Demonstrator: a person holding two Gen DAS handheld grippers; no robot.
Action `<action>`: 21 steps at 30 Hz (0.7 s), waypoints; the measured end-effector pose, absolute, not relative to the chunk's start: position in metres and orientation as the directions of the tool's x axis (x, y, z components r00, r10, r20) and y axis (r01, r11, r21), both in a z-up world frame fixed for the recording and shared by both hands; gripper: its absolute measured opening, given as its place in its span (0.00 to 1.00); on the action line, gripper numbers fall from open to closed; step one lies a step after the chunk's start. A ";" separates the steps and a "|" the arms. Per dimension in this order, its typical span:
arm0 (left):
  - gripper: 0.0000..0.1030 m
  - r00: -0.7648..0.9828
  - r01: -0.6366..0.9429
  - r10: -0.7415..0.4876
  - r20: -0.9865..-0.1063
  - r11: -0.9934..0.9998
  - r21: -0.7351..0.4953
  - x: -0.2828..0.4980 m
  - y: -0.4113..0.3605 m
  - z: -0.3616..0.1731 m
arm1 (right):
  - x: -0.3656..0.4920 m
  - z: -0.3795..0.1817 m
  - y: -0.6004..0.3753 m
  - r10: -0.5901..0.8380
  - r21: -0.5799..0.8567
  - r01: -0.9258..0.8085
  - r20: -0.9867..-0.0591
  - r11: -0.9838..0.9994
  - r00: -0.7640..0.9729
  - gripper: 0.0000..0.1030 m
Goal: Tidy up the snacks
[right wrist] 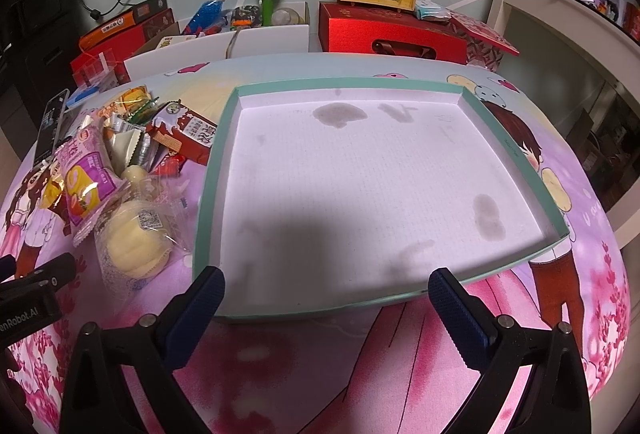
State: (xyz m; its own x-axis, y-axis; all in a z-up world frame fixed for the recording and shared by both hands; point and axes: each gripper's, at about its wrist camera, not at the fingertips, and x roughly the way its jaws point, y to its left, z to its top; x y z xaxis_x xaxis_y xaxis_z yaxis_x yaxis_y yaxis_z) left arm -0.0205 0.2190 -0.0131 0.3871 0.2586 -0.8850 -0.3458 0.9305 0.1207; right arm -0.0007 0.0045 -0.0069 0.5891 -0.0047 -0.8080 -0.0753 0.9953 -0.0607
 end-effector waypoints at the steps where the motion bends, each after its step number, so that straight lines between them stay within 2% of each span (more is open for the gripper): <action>1: 1.00 0.387 -0.346 0.259 -0.885 0.930 0.120 -0.021 0.219 -0.013 | -0.001 -0.007 0.005 -0.005 -0.062 -0.077 -0.808 0.995 0.589 1.00; 21: 1.00 0.421 -0.359 0.240 -0.875 0.930 0.082 -0.022 0.223 -0.008 | 0.000 -0.007 0.007 0.018 -0.058 -0.110 -0.808 0.992 0.589 1.00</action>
